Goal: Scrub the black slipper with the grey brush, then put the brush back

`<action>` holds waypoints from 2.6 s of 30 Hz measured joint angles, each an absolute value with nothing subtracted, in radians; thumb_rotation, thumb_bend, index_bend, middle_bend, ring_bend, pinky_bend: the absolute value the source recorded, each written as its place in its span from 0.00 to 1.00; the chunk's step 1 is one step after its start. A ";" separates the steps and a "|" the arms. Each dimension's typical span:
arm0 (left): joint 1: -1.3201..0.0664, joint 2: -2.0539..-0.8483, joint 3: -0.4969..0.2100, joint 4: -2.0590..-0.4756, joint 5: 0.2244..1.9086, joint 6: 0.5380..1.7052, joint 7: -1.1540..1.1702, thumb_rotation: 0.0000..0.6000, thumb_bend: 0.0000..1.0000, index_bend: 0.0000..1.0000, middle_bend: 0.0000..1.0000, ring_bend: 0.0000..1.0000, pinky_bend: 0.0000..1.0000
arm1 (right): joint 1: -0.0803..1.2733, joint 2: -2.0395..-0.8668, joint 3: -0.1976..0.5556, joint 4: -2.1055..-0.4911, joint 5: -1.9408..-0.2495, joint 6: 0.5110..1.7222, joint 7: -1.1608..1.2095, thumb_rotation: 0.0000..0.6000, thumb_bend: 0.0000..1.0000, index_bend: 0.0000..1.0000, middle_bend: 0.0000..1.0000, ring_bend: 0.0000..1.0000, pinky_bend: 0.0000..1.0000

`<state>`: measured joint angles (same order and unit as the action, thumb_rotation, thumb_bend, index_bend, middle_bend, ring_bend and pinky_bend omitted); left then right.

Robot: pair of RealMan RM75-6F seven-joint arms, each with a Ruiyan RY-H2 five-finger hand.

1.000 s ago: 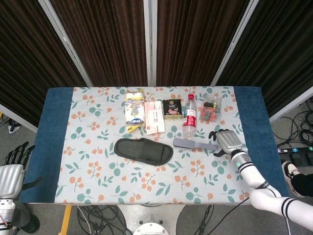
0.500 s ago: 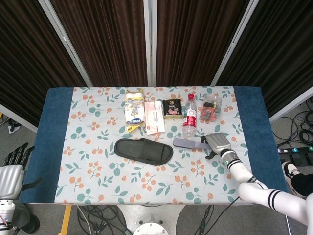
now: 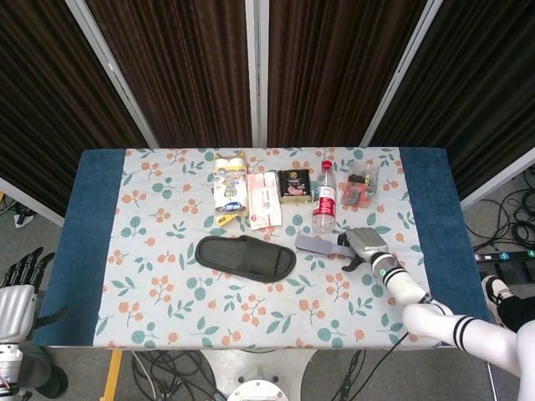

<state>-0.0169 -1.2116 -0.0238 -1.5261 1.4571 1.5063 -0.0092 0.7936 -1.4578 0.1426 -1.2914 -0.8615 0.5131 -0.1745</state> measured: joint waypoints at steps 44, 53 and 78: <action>-0.434 -1.204 -0.094 -1.465 1.665 1.149 -0.360 1.00 0.23 0.17 0.17 0.10 0.13 | 0.777 -1.204 0.164 -1.576 -1.292 0.739 0.028 1.00 0.45 1.00 1.00 1.00 1.00; -0.689 -1.371 -0.104 -1.306 1.641 0.823 -0.366 1.00 0.19 0.15 0.14 0.10 0.13 | 0.820 -1.236 0.174 -1.592 -1.232 0.723 -0.062 1.00 0.45 1.00 1.00 1.00 1.00; -0.856 -1.633 -0.079 -1.068 1.465 0.617 -0.299 1.00 0.17 0.20 0.23 0.12 0.16 | 0.860 -1.333 0.140 -1.534 -1.188 0.703 -0.115 1.00 0.45 1.00 1.00 1.00 1.00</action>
<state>-0.8562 -1.6328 -0.0789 -1.0681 1.4651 0.6167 -0.2987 0.8604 -1.3332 0.1397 -1.5339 -1.1876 0.7034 -0.1155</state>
